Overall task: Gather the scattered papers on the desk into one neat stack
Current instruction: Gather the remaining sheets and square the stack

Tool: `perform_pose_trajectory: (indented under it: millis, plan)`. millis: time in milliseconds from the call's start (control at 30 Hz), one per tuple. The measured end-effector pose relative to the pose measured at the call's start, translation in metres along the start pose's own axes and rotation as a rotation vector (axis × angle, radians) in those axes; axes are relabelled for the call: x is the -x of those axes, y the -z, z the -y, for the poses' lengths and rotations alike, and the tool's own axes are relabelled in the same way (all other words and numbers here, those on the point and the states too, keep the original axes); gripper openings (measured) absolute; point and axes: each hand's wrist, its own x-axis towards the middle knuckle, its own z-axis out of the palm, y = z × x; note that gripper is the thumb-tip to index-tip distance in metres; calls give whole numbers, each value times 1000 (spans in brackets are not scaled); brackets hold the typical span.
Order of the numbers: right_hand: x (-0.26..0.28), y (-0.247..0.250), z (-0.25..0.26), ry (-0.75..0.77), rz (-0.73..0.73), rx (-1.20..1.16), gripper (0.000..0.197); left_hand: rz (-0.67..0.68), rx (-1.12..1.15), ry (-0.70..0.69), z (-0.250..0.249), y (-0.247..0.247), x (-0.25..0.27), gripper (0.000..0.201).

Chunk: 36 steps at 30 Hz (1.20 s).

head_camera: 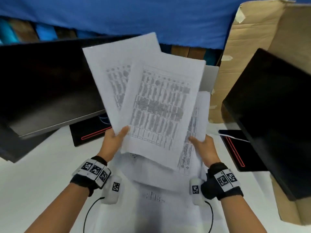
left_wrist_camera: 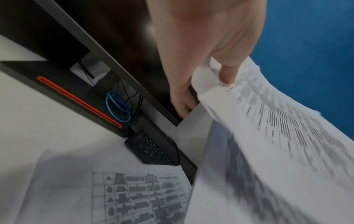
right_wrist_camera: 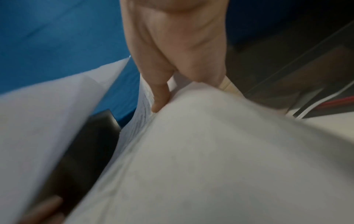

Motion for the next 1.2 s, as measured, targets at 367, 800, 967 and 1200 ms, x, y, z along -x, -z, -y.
perform_pose_trajectory:
  millis: [367, 800, 967, 1200]
  plan:
    - [9, 0, 25, -56, 186, -586, 82, 19, 100, 5, 6, -36, 9, 27]
    - [19, -16, 40, 207, 107, -216, 31, 79, -19, -174, -24, -25, -1, 79]
    - [23, -23, 42, 204, 127, -238, 40, 69, -42, -155, -29, -28, 3, 50]
    - [15, -15, 47, 234, 212, -220, 29, 71, 73, -292, -51, -17, -1, 66]
